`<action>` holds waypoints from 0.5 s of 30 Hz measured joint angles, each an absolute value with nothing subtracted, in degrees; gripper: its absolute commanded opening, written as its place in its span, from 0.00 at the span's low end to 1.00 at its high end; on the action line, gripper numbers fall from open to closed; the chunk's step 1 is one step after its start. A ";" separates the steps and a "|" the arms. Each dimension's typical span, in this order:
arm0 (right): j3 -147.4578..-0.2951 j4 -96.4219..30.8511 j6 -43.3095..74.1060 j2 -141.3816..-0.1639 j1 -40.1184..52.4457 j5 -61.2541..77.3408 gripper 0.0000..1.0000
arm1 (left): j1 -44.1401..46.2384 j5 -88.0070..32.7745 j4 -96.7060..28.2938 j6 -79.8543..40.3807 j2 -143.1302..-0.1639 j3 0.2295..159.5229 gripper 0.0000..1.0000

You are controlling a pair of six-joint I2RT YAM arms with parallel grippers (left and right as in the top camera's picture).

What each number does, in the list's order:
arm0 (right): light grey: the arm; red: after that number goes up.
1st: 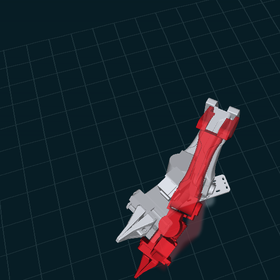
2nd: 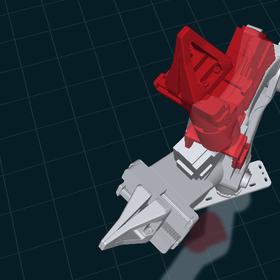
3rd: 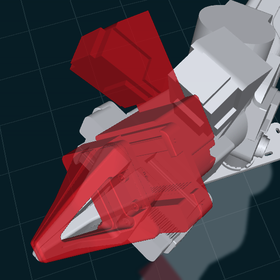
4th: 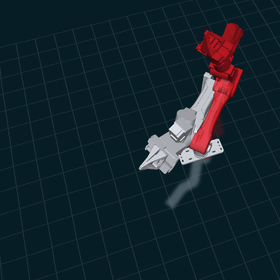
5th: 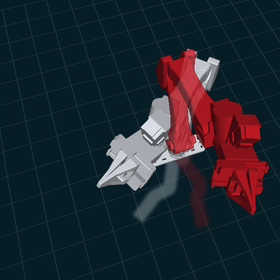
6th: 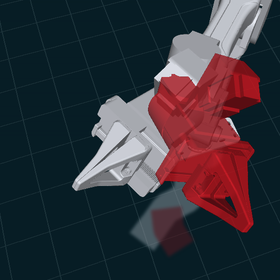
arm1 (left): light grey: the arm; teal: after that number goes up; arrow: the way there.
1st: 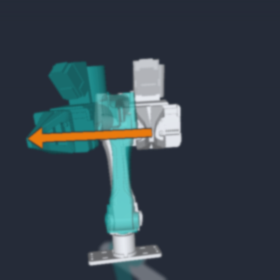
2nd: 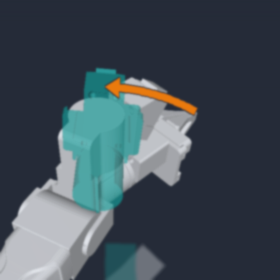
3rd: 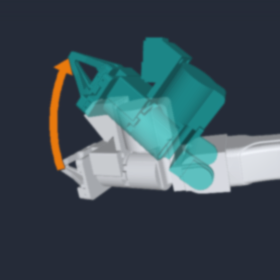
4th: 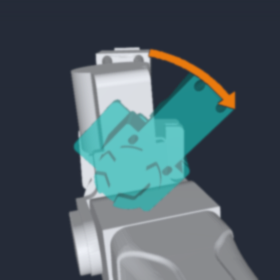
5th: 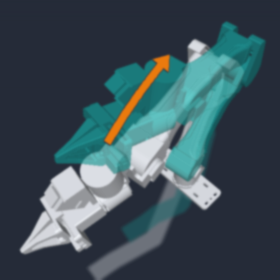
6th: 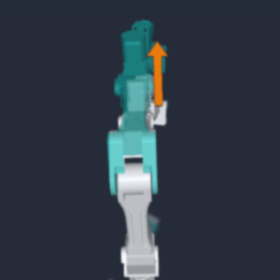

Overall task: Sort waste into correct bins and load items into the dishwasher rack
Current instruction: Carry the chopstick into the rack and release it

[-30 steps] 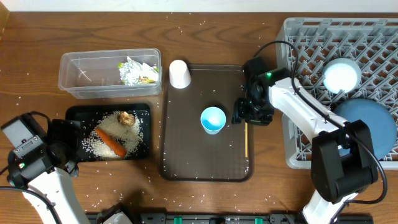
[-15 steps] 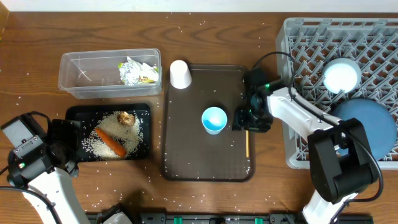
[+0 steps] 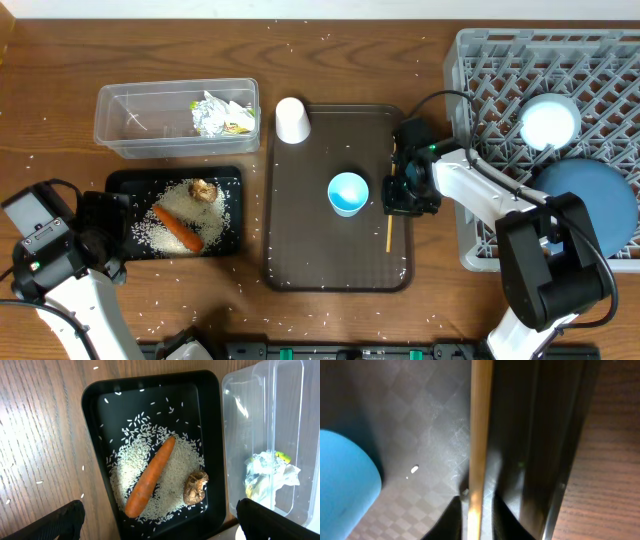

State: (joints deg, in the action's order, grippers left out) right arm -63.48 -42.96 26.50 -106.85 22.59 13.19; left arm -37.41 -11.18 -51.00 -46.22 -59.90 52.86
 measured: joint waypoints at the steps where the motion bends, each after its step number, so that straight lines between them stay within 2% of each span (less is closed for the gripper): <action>1: -63.42 -42.72 26.48 -106.85 22.59 13.04 0.01 | -37.41 -11.18 -51.03 -46.22 -59.90 52.86 0.98; 15: -63.48 -43.59 25.89 -106.85 22.31 16.16 0.01 | -37.41 -11.18 -51.03 -46.22 -59.90 52.86 0.98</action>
